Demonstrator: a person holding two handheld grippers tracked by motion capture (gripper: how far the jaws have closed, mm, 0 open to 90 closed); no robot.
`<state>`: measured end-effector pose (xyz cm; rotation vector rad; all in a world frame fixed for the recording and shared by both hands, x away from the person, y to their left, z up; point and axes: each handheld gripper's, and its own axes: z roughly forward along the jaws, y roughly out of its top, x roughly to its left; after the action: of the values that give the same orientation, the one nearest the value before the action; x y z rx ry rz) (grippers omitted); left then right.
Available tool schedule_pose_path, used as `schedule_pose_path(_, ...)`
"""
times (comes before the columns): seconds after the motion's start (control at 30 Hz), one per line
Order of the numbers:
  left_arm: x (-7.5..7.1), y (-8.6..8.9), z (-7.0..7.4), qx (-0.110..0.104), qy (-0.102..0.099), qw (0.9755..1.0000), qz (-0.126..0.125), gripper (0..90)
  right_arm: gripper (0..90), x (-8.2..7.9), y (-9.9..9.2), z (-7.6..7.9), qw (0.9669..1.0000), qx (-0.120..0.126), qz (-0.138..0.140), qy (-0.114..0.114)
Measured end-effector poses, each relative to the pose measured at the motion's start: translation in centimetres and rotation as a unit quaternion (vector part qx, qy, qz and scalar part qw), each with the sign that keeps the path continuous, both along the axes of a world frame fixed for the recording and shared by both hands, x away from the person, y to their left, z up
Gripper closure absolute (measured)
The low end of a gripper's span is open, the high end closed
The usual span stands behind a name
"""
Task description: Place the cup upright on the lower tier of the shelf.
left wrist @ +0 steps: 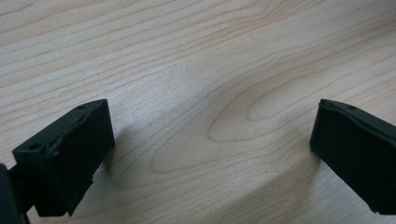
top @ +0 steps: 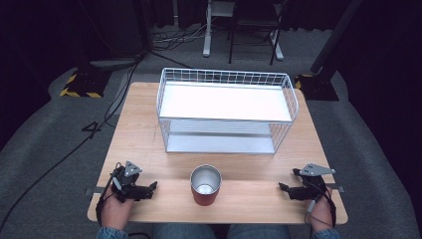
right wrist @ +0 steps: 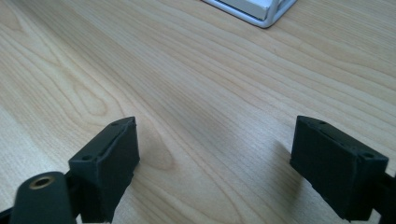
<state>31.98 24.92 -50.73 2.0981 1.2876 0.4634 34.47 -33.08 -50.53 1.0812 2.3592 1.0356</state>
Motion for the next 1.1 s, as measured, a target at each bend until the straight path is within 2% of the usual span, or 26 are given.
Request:
schedule_pose_path(0.5,-0.02,-0.03,-0.01,0.0,0.0,1.0,0.001,0.0,14.5,-0.1,0.15,-0.01,0.9996,-0.001,0.027,0.001)
schedule_pose_path(0.93,-0.01,0.0,-0.01,0.0,0.0,1.0,0.0,0.0,14.4,-0.12,0.19,-0.02,0.9995,-0.001,0.03,0.001)
schedule_pose_path(1.0,-0.01,0.02,0.07,0.002,0.004,1.0,-0.002,0.0,14.4,-0.12,0.19,-0.02,0.9995,-0.001,0.031,0.001)
schedule_pose_path(1.1,0.05,-0.1,0.33,0.0,0.018,0.9998,0.009,0.0,14.3,-0.11,0.19,-0.02,0.9995,0.0,0.032,0.001)
